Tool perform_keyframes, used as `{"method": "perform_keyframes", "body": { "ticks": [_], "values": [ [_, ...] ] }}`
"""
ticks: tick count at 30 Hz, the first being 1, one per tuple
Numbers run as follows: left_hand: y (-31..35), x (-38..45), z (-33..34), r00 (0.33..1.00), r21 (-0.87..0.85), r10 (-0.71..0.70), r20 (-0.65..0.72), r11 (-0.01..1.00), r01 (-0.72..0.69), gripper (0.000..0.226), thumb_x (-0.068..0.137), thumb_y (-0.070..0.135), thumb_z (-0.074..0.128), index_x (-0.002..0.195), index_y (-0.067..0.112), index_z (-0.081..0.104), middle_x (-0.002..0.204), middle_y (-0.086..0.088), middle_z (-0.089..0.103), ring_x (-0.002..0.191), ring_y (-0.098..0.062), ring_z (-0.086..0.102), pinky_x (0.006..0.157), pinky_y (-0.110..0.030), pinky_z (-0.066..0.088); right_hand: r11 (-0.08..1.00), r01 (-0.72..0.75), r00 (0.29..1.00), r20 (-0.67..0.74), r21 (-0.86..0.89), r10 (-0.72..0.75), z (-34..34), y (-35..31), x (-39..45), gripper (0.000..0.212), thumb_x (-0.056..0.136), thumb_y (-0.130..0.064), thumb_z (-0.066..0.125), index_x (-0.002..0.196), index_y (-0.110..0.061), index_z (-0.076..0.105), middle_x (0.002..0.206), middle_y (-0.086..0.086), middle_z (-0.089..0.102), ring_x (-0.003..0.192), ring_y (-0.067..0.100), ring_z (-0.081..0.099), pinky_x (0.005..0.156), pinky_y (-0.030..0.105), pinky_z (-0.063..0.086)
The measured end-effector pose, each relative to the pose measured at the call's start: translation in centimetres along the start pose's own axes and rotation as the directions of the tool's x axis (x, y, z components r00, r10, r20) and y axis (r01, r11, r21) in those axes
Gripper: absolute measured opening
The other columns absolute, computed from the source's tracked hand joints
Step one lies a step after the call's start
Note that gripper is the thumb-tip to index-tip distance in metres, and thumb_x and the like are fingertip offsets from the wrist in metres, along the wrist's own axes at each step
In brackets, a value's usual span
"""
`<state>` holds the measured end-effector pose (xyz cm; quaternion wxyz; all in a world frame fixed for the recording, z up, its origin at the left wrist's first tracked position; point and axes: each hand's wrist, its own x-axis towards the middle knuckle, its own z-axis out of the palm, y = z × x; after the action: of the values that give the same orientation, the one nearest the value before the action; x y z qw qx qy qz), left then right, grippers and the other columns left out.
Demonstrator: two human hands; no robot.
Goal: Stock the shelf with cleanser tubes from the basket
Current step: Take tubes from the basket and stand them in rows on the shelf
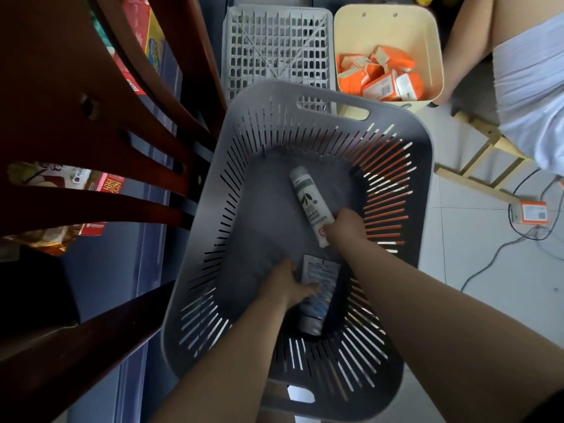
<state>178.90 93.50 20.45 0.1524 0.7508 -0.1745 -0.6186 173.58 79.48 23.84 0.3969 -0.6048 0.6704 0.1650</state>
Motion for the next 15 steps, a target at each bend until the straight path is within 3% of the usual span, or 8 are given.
{"method": "perform_keyframes", "body": {
  "ticks": [3,5,6,7,8,10,11,15],
  "values": [
    [-1.1,2.3,3.4,1.000,-0.036,0.017,0.011,0.999,-0.017,0.084,0.034,0.060,0.078,0.101,0.021,0.045,0.110,-0.004,0.062,0.098,-0.021,0.063,0.086,-0.041,0.053,0.999,0.021,1.000,-0.011,0.039,-0.021,-0.1,0.5,0.4,0.034,0.086,-0.009,0.060,0.119,-0.007,0.061,0.121,0.016,0.062,0.112,0.031,0.059,0.090,0.038,0.049],
    [-3.4,5.2,5.5,0.998,-0.023,0.035,-0.046,0.999,-0.036,0.091,0.035,0.080,0.063,0.103,0.024,0.045,0.115,-0.004,0.060,0.101,-0.022,0.062,0.085,-0.039,0.053,0.997,0.019,1.000,-0.017,0.069,-0.018,-0.3,0.7,0.6,0.036,0.086,-0.008,0.059,0.121,-0.010,0.060,0.122,0.015,0.061,0.113,0.030,0.058,0.092,0.039,0.048],
    [-3.6,5.8,6.0,0.996,0.017,0.021,-0.091,1.000,-0.020,0.083,0.045,0.087,0.053,0.102,0.027,0.047,0.119,-0.004,0.059,0.103,-0.022,0.062,0.086,-0.039,0.054,0.996,0.018,1.000,-0.020,0.084,-0.017,-0.4,0.8,0.7,0.037,0.085,-0.007,0.059,0.122,-0.011,0.060,0.123,0.015,0.061,0.114,0.030,0.057,0.092,0.039,0.048],
    [-2.8,5.1,5.7,0.997,-0.009,0.005,-0.078,1.000,-0.006,0.069,0.060,0.082,0.050,0.101,0.027,0.047,0.119,-0.002,0.060,0.100,-0.022,0.062,0.084,-0.039,0.055,0.995,0.023,0.999,-0.025,0.099,-0.021,-0.4,0.8,0.7,0.038,0.085,-0.007,0.059,0.123,-0.011,0.059,0.123,0.015,0.061,0.114,0.031,0.057,0.093,0.039,0.048],
    [-1.6,3.3,4.8,0.998,-0.021,0.040,-0.055,0.999,-0.041,0.052,0.072,0.063,0.060,0.101,0.023,0.045,0.113,-0.002,0.061,0.094,-0.022,0.064,0.081,-0.037,0.056,0.993,0.030,0.999,-0.032,0.112,-0.027,-0.5,0.8,0.7,0.039,0.084,-0.006,0.059,0.123,-0.011,0.059,0.124,0.015,0.060,0.115,0.032,0.056,0.094,0.039,0.048],
    [0.5,1.2,3.2,0.994,-0.101,0.041,-0.106,0.994,-0.051,0.048,0.067,0.019,0.080,0.101,0.012,0.047,0.104,-0.007,0.065,0.091,-0.024,0.065,0.080,-0.032,0.054,0.989,0.035,0.999,-0.045,0.146,-0.029,-0.5,0.7,0.7,0.041,0.083,-0.006,0.061,0.124,-0.008,0.057,0.124,0.016,0.060,0.115,0.032,0.056,0.094,0.039,0.048],
    [0.8,0.7,2.5,0.992,-0.087,0.042,-0.122,0.995,-0.052,0.047,0.066,0.009,0.080,0.102,0.009,0.050,0.103,-0.009,0.066,0.093,-0.024,0.065,0.080,-0.029,0.052,0.986,0.030,0.998,-0.052,0.165,-0.022,-0.6,0.6,0.6,0.041,0.083,-0.006,0.061,0.125,-0.007,0.056,0.124,0.016,0.059,0.115,0.032,0.056,0.094,0.039,0.048],
    [-0.2,0.9,-0.5,0.986,-0.132,-0.016,-0.168,0.991,-0.007,0.035,0.076,0.006,0.073,0.107,0.004,0.058,0.109,-0.011,0.066,0.099,-0.026,0.064,0.086,-0.036,0.052,0.976,0.037,0.995,-0.095,0.214,-0.017,-0.8,0.1,-0.1,0.038,0.086,-0.006,0.057,0.123,-0.003,0.055,0.124,0.017,0.058,0.113,0.032,0.057,0.091,0.042,0.050]
  ]
}}
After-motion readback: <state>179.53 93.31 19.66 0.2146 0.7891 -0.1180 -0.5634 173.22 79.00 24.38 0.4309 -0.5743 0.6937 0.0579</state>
